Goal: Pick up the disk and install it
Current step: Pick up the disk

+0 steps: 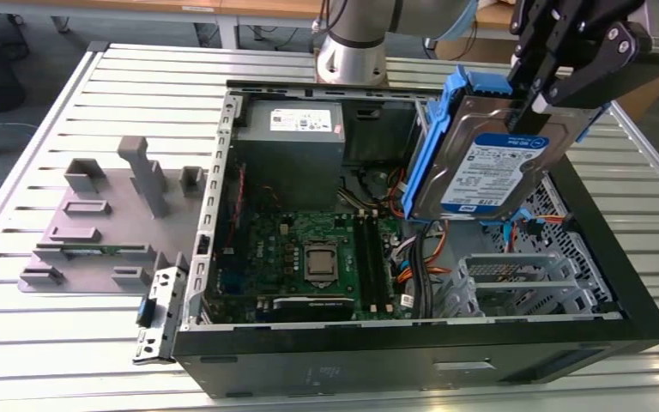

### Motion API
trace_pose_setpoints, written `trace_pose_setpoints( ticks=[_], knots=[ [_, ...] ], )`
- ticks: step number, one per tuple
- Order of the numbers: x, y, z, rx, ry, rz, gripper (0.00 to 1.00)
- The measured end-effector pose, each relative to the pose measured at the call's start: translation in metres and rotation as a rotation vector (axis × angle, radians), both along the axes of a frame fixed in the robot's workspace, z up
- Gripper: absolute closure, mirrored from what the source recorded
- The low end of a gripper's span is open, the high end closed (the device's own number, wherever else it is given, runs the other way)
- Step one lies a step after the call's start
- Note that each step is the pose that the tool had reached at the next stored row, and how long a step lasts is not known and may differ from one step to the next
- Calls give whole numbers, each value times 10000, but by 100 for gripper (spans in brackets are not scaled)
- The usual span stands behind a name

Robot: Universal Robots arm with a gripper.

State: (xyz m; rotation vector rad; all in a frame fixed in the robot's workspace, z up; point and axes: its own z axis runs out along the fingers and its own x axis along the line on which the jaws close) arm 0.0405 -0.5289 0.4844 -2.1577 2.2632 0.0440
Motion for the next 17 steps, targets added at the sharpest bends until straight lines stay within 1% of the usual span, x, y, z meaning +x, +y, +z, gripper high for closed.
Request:
trace_pose_setpoints(
  ticks=[4,14,17],
  knots=[
    [0,-9,-1,1,0,0,65],
    [0,-12,-1,1,0,0,65],
    [1,-44,-3,2,0,1,65]
  ],
)
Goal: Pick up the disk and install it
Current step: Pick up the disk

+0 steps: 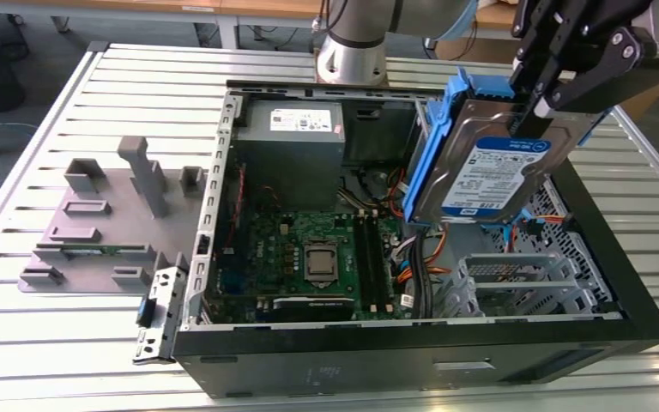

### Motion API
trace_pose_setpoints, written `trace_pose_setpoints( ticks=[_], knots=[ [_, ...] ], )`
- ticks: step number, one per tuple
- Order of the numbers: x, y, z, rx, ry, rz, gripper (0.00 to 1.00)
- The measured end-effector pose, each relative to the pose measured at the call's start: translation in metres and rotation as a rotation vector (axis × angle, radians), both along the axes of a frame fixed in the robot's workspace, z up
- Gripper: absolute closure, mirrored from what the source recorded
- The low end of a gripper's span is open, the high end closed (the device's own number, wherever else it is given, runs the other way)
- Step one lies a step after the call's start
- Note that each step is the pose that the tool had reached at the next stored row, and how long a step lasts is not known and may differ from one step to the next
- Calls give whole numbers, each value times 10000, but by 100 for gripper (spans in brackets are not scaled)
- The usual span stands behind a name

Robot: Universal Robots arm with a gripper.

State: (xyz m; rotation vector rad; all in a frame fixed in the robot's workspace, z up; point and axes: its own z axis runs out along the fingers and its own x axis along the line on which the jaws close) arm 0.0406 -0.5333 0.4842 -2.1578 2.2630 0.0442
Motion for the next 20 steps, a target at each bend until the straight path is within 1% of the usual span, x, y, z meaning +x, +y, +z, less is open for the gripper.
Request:
trace_pose_setpoints(
  ticks=[5,9,11,16,20],
  knots=[
    [0,-83,-13,0,0,-1,65],
    [-1,-155,-36,0,0,10,65],
    [-1,-176,-48,1,-1,41,65],
    [7,-208,-74,-1,0,98,65],
    [38,-236,-92,0,0,107,65]
  ],
)
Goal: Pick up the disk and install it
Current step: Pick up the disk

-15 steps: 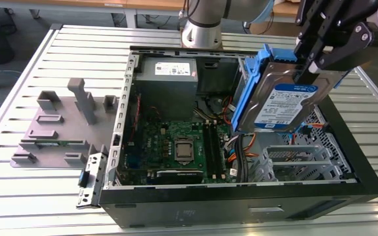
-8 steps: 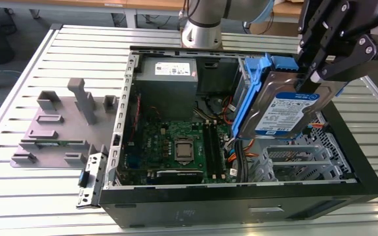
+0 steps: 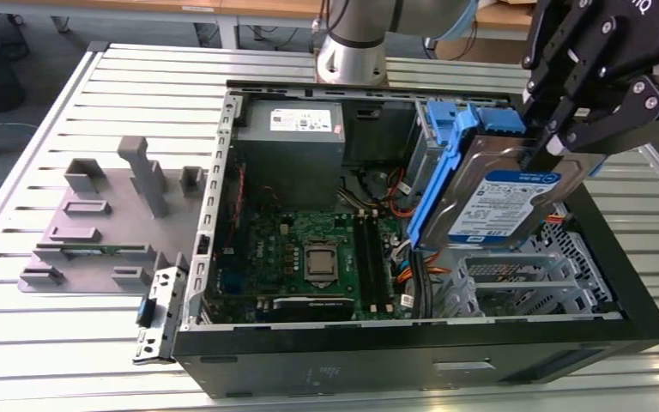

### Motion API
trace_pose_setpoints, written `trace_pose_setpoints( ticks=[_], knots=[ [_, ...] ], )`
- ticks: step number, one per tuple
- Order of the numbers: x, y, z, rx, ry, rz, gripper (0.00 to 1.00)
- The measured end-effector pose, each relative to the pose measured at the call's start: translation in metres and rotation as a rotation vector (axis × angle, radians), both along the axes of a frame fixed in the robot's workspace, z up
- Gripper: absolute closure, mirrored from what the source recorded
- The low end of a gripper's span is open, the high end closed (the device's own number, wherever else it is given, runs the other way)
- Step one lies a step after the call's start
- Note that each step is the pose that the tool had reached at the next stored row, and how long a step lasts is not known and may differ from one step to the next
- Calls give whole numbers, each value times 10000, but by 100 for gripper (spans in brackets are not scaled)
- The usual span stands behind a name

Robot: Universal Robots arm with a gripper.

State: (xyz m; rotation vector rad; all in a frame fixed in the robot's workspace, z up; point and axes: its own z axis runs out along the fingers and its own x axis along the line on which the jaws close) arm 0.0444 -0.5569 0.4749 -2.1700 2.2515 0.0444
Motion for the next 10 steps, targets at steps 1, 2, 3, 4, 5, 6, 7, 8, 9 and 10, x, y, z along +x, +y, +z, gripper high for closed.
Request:
trace_pose_setpoints(
  ticks=[1,2,3,4,5,6,7,8,9,10],
  knots=[
    [11,-5,-4,1,0,2,65],
    [22,-10,-8,1,0,4,65],
    [33,-15,-11,1,0,5,65],
    [45,-20,-15,2,0,7,65],
    [58,-26,-17,1,0,8,65],
    [72,-31,-20,1,0,9,65],
    [85,-37,-22,0,0,9,65],
    [98,-42,-25,1,0,10,65],
    [112,-47,-28,1,0,9,65],
    [126,-52,-30,1,0,10,65]
  ],
)
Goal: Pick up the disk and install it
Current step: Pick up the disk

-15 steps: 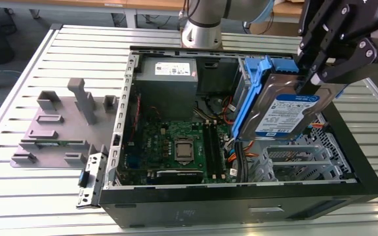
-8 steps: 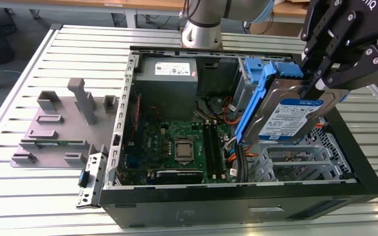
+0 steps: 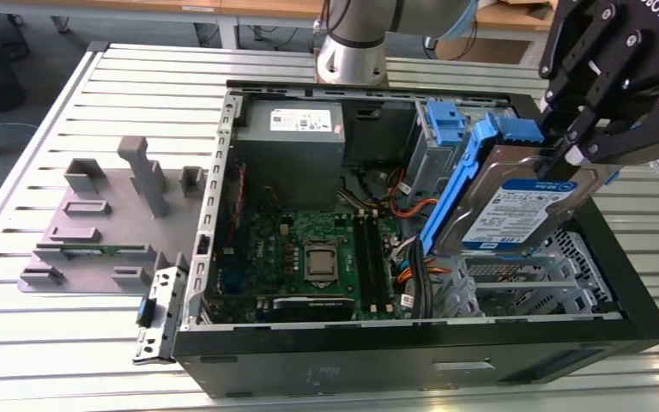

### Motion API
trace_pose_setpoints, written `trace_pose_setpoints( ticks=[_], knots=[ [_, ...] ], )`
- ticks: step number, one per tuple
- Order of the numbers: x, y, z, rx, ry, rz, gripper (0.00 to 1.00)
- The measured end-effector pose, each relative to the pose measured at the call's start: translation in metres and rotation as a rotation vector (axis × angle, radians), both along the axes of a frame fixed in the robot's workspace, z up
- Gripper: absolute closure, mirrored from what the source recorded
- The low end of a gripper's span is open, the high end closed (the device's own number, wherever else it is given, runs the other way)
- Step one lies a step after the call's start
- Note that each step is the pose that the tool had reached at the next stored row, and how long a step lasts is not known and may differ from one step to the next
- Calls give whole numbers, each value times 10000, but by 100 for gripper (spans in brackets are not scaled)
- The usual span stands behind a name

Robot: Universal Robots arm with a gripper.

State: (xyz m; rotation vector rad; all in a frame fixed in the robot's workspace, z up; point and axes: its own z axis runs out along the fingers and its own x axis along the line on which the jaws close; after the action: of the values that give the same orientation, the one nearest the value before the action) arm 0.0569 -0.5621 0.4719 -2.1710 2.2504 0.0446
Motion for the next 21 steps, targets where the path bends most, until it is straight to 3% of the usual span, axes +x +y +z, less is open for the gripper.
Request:
trace_pose_setpoints(
  ticks=[21],
  knots=[
    [300,-61,-45,-3,7,7,65]
  ],
)
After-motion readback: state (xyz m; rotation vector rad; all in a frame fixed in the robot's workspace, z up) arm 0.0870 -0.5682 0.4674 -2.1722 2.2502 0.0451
